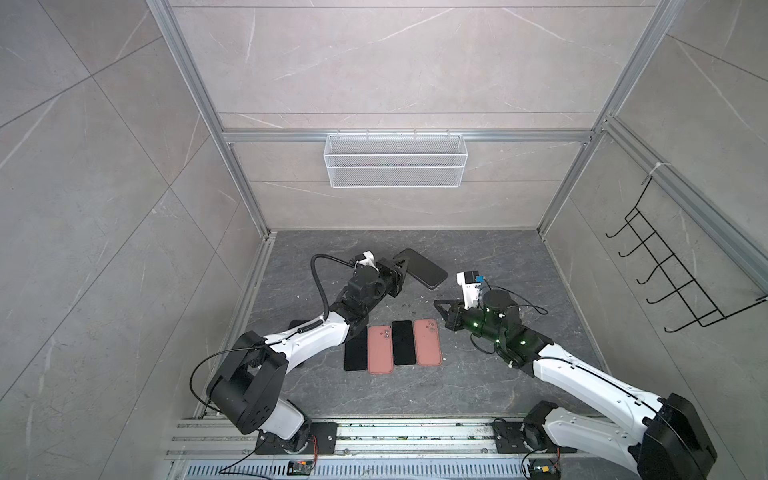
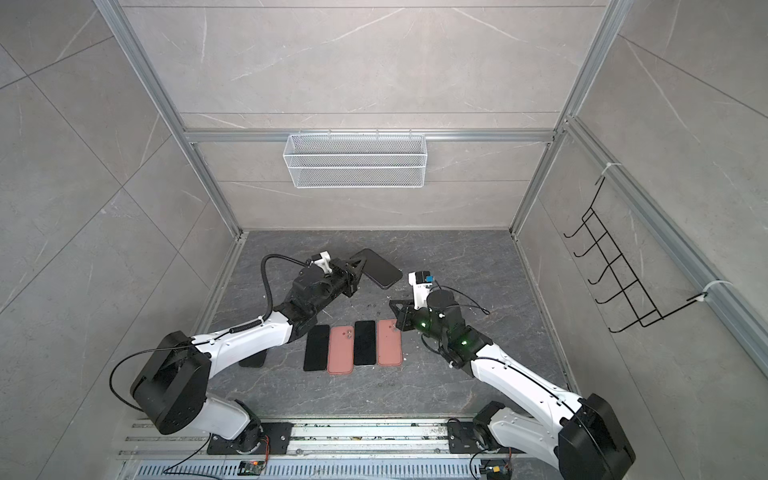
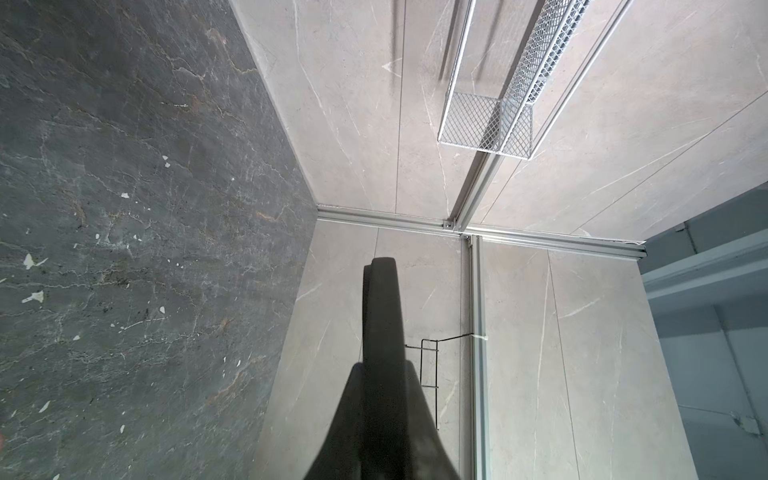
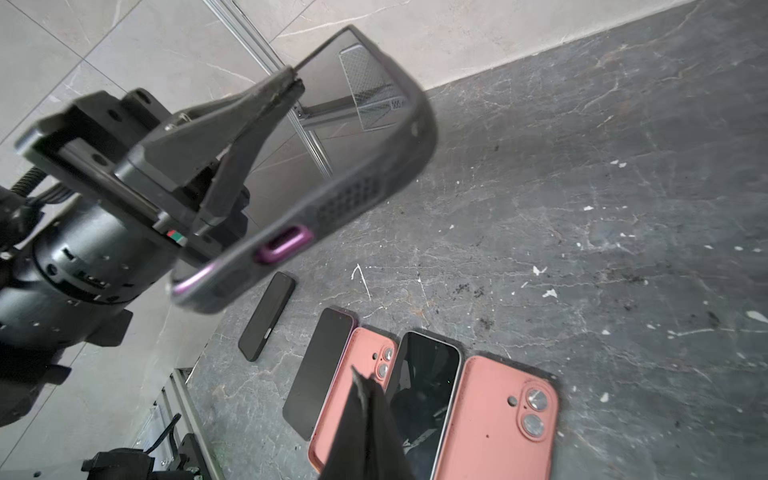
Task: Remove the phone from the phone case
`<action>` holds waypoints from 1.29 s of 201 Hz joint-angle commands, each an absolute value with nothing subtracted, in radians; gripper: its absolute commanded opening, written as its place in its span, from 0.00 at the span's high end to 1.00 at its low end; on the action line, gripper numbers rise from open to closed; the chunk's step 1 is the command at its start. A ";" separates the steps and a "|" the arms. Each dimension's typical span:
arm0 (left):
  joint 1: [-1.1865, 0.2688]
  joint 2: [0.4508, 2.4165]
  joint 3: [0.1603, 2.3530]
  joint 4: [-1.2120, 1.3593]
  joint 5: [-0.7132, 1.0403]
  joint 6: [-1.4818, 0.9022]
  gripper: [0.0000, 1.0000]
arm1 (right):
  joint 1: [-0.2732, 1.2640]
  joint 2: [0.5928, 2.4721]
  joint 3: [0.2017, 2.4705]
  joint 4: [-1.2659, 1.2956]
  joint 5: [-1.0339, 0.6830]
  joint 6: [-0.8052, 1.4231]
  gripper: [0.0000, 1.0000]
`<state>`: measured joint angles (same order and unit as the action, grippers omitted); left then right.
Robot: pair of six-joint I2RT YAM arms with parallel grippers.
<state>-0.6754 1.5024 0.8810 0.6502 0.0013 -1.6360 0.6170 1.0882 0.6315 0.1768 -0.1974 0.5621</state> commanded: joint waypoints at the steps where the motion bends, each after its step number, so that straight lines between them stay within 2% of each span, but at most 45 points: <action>1: -0.670 1.481 0.927 0.750 0.006 -1.636 1.00 | 0.617 1.039 0.619 0.201 -0.203 0.573 0.71; 11: -0.669 1.480 0.921 0.758 0.006 -1.633 1.00 | 0.614 1.006 0.590 0.251 -0.225 0.623 0.51; 20: -0.669 1.483 0.916 0.765 0.005 -1.636 1.00 | 0.614 0.985 0.574 0.289 -0.239 0.669 0.38; 28: -0.669 1.488 0.915 0.779 0.006 -1.639 1.00 | 0.613 0.984 0.580 0.309 -0.251 0.705 0.31; 44: -0.669 1.498 0.918 0.792 0.009 -1.644 1.00 | 0.613 1.018 0.607 0.352 -0.311 0.749 0.28; 63: -0.669 1.498 0.910 0.797 0.006 -1.646 1.00 | 0.614 1.053 0.620 0.445 -0.353 0.806 0.28; 123: -0.670 1.482 0.895 0.806 0.001 -1.641 1.00 | 0.613 1.101 0.638 0.438 -0.316 0.815 0.37; 259: -0.670 1.491 0.907 0.824 0.014 -1.633 1.00 | 0.586 1.133 0.624 0.434 -0.260 0.837 0.44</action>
<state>-0.6731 1.5116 0.8806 0.6910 0.0025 -1.6360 0.5949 1.1244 0.6228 0.4095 -0.2684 0.8204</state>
